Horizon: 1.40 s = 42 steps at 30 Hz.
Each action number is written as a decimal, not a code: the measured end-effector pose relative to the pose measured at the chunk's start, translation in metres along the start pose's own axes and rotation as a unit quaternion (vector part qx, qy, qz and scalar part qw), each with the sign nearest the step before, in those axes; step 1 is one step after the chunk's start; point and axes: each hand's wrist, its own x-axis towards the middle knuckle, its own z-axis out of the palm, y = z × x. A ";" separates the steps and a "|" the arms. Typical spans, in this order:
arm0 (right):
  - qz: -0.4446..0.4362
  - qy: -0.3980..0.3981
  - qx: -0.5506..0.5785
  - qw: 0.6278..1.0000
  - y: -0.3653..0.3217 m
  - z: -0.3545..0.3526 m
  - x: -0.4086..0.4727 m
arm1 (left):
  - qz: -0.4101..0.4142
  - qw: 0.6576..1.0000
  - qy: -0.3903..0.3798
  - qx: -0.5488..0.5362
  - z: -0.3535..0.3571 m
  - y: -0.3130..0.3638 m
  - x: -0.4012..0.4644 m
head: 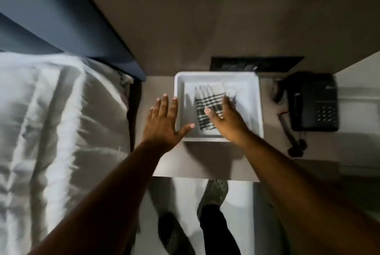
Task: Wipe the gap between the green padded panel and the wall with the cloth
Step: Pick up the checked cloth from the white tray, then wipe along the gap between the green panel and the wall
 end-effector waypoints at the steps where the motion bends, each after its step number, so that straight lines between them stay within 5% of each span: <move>1: -0.010 0.002 -0.024 1.000 0.009 0.012 0.018 | 0.008 1.000 -0.012 0.015 0.018 -0.003 0.010; 7: -0.089 0.049 -0.259 0.961 0.050 0.061 0.082 | 0.035 0.996 0.035 0.078 0.098 -0.017 0.042; 18: -0.153 0.194 -0.309 0.918 0.065 0.080 0.099 | 0.060 0.991 0.084 0.084 0.110 -0.027 0.047; 20: -0.160 0.207 -0.233 0.937 0.063 0.072 0.098 | 0.059 0.991 0.092 0.079 0.111 -0.029 0.048; 24: -0.088 0.204 0.102 0.970 0.049 0.032 0.068 | 0.061 0.991 0.088 0.082 0.111 -0.028 0.049; 29: -0.033 0.309 0.365 0.877 0.044 0.010 -0.018 | 0.081 0.991 0.084 0.069 0.100 -0.021 0.036; 33: -0.025 0.376 0.520 0.767 0.050 0.004 -0.108 | 0.144 0.986 0.080 0.036 0.082 0.009 0.001; 42: 0.002 0.512 0.658 0.553 0.116 0.008 -0.312 | 0.324 0.945 0.029 0.015 0.090 0.127 -0.119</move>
